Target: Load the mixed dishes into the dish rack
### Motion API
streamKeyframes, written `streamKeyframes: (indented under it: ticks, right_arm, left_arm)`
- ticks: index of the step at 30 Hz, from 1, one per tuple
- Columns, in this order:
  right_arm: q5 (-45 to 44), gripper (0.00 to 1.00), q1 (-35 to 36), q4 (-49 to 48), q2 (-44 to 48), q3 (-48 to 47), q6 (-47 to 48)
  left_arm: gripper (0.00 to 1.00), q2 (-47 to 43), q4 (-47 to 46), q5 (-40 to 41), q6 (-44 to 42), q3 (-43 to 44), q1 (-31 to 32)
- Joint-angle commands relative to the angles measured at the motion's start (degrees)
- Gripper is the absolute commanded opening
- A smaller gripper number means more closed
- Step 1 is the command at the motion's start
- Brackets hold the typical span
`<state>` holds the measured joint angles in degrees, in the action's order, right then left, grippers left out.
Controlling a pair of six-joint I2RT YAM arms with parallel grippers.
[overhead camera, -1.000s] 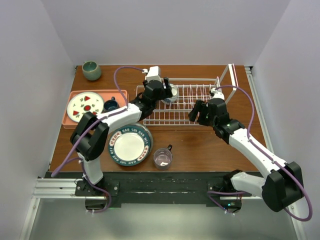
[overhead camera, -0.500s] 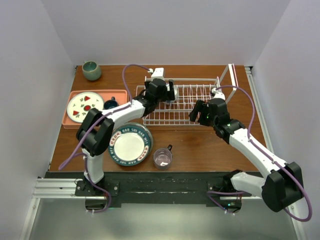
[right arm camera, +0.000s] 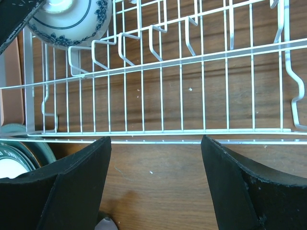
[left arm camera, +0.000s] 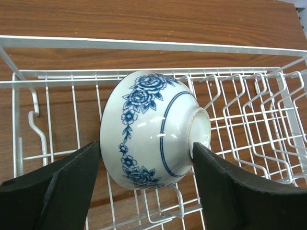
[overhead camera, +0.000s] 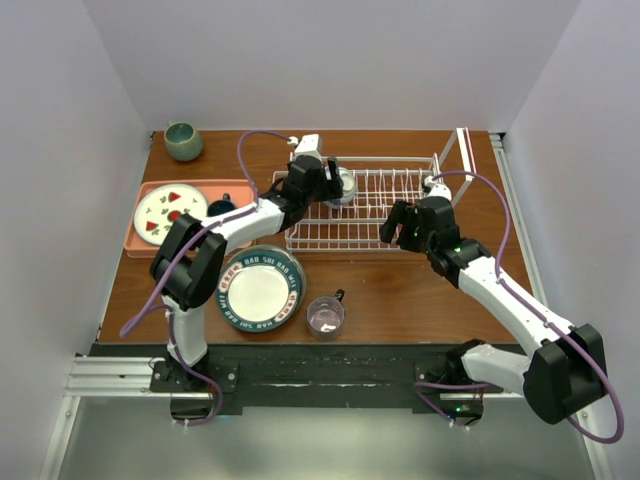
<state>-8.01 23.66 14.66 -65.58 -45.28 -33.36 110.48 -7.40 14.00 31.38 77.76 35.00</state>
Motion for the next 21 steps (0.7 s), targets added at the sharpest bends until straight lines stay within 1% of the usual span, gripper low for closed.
streamKeyframes:
  ticks: [1, 2, 4, 8, 9, 10, 12, 13, 16, 21]
  right_arm:
    - [-1.48, 0.8, -0.19, -0.5, 1.07, -0.16, 0.32]
    - [-1.57, 0.8, -0.19, -0.42, 0.98, -0.08, 0.32]
    - [-1.66, 0.8, -0.19, -0.33, 0.98, -0.07, 0.32]
    - [-1.57, 0.8, -0.11, -0.42, 0.98, -0.16, 0.23]
    - [-1.57, 0.8, -0.19, -0.5, 0.98, -0.16, 0.23]
    - [-1.57, 0.8, -0.11, -0.42, 0.98, -0.16, 0.23]
    - [-1.66, 0.8, -0.11, -0.42, 0.81, -0.16, 0.23]
    - [-1.66, 0.8, -0.19, -0.5, 0.89, -0.16, 0.32]
    - [-1.66, 0.8, -0.19, -0.77, 0.46, -0.08, 0.23]
    - [-1.74, 0.79, -0.28, -1.38, -2.0, -0.16, 0.49]
  left_arm:
    - [0.73, 0.35, -1.3, -0.64, 1.23, -1.64, -0.99]
    - [0.67, 0.35, -1.22, -0.64, 1.32, -1.73, -1.08]
    - [0.61, 0.0, -1.04, -0.2, 1.76, -2.08, -1.17]
    - [0.44, -0.96, 0.01, 1.99, 1.93, -2.7, -1.17]
    - [0.42, -1.31, 0.28, 2.43, 1.93, -2.78, -1.17]
    - [0.35, -1.49, 0.54, 2.78, 1.93, -3.13, -1.25]
    - [0.31, -2.19, 0.72, 3.58, 2.28, -3.66, -1.34]
    - [0.26, -2.63, 0.2, 3.58, 2.81, -4.53, -1.6]
    - [0.2, -4.48, -2.61, 2.62, 4.3, -7.87, -2.39]
    - [0.18, -7.2, -6.22, 0.5, 6.76, -12.71, -3.63]
